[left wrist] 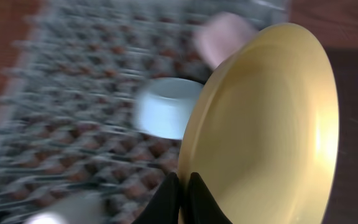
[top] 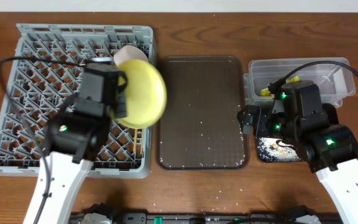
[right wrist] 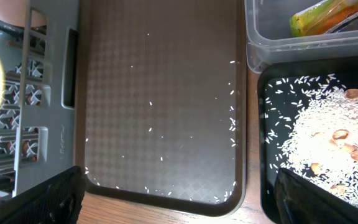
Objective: Sort waste into correct bins and load items into the dishwasher
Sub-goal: 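Grasp the yellow plate edge with the left gripper and lift it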
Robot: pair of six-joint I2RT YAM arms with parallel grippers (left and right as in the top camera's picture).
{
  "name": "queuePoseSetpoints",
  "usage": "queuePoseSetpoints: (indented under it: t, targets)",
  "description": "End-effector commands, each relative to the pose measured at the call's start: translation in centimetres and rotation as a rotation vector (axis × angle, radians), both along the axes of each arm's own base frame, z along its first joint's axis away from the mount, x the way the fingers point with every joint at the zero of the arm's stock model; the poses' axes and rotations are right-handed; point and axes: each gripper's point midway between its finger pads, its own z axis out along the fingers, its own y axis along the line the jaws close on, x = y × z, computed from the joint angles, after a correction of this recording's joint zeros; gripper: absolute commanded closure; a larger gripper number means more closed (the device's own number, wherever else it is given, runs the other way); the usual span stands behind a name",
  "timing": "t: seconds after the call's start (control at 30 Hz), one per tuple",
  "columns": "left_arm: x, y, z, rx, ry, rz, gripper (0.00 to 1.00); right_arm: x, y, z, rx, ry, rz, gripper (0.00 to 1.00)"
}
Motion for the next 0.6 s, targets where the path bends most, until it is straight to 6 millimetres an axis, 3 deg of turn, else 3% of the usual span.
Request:
queuePoseSetpoints:
  t: [0.0,0.23,0.43,0.57]
  targets:
    - [-0.2,3.5,1.1,0.172,-0.008,0.069,0.92,0.4,-0.2,0.2,0.003,-0.005,-0.019,0.04]
    - [1.6,4.7,-1.3,0.305,0.088,0.098,0.93,0.4,-0.2,0.2,0.004,-0.007,-0.019,0.04]
    - [3.0,3.0,-4.3,0.33,0.175,0.045,0.93,0.4,-0.2,0.3,0.005,-0.01,-0.019,0.04]
    - [3.2,0.6,-4.8,0.331,0.172,-0.012,0.92,0.5,-0.1,0.3,0.005,-0.012,-0.019,0.04]
